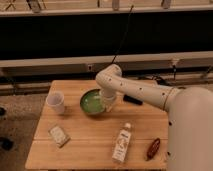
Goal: Drag the ceramic bowl in a circle
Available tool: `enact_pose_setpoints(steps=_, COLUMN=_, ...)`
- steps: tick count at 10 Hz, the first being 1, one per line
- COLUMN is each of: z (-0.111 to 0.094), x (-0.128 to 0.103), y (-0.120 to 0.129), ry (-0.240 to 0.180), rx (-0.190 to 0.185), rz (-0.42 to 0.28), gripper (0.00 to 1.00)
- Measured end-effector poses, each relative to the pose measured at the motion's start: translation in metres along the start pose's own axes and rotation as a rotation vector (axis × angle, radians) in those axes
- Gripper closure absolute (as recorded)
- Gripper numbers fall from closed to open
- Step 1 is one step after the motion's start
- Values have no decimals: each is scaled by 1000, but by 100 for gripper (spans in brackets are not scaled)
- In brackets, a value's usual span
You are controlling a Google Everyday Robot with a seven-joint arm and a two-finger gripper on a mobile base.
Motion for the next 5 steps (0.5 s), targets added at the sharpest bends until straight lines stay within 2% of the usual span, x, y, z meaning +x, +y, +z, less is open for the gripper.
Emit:
enact_pose_setpoints(steps=2, z=-1, x=-1, y=8, ry=1, rx=-1, rz=-29, gripper=100)
enact_pose_setpoints(steps=5, z=-3, x=-7, y=3, ry=3, rx=8, rz=-39, gripper=100)
